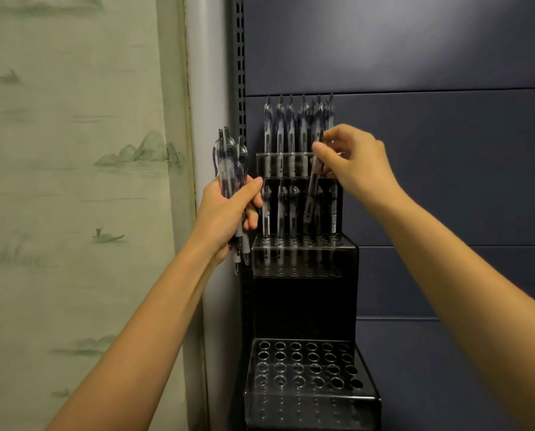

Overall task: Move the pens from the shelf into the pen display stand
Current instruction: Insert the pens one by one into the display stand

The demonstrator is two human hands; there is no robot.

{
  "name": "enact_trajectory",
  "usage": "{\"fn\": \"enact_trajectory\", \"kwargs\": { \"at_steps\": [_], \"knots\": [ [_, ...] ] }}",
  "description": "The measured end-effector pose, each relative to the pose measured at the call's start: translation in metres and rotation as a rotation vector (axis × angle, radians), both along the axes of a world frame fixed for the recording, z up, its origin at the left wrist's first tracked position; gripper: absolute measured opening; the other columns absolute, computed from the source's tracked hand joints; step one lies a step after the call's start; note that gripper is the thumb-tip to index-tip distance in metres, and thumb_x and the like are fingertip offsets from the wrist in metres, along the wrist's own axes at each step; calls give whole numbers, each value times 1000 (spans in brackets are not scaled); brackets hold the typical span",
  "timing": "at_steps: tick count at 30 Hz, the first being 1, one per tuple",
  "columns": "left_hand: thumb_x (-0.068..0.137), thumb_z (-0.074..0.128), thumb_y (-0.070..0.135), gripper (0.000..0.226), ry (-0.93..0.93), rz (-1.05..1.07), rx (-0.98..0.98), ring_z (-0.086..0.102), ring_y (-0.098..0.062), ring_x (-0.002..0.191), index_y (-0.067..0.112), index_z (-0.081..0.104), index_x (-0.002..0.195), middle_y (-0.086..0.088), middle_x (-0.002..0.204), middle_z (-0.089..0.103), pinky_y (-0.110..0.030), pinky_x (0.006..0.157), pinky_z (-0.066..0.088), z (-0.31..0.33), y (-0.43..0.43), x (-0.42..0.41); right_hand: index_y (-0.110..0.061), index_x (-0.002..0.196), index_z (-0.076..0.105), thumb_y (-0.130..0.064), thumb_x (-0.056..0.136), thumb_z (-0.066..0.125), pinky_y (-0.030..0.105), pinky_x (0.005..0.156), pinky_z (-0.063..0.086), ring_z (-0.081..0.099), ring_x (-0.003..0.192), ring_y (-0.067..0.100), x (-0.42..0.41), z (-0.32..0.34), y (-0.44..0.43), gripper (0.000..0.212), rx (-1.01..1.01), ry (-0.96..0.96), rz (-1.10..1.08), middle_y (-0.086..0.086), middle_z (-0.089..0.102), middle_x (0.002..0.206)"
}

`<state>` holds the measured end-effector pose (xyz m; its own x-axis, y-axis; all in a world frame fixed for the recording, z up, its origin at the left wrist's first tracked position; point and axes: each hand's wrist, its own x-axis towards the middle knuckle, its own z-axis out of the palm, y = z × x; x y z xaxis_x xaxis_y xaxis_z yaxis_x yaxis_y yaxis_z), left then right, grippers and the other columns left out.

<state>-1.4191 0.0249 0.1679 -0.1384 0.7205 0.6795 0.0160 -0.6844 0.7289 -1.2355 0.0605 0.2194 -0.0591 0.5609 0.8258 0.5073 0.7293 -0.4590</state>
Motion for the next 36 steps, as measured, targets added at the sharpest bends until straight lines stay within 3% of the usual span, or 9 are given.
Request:
{"fn": "enact_trajectory", "kwargs": {
  "at_steps": [7,12,21,28,36],
  "knots": [
    [93,57,14,15,-13,-12,-11,44,-9,36,13,51,80,3,58,54,-17,36,34,0,1,0,-18,107,61,-37,93,57,47,90,51,66,90,19,-3,-9,6,23,-20,-45,-58,-3,71,88],
    [93,58,15,15,-27,-10,-15,43,-9,35,14,51,80,6,55,54,-16,35,33,0,1,0,-17,105,61,-34,93,58,46,91,51,63,82,15,-7,-16,8,21,-50,-72,-65,-12,62,77],
    [93,58,15,15,-13,-15,-17,43,-9,36,13,50,80,5,56,52,-17,36,33,-1,-1,0,-14,107,61,-32,93,58,42,93,50,67,81,19,-13,-16,2,23,-64,-110,-75,-1,66,81],
    [93,57,13,15,-27,-36,-10,42,-8,36,14,50,80,6,53,52,-17,35,33,1,-4,4,-14,110,59,-30,91,63,31,78,50,65,87,18,-14,-29,11,25,-159,-245,-131,-2,64,82],
    [93,57,14,17,-22,-48,-17,42,-8,36,13,49,78,7,52,50,-16,35,33,-1,-4,8,-22,112,56,-41,92,58,36,77,50,62,97,22,-14,-38,6,28,-116,-273,-255,-4,68,101]
  ]
}}
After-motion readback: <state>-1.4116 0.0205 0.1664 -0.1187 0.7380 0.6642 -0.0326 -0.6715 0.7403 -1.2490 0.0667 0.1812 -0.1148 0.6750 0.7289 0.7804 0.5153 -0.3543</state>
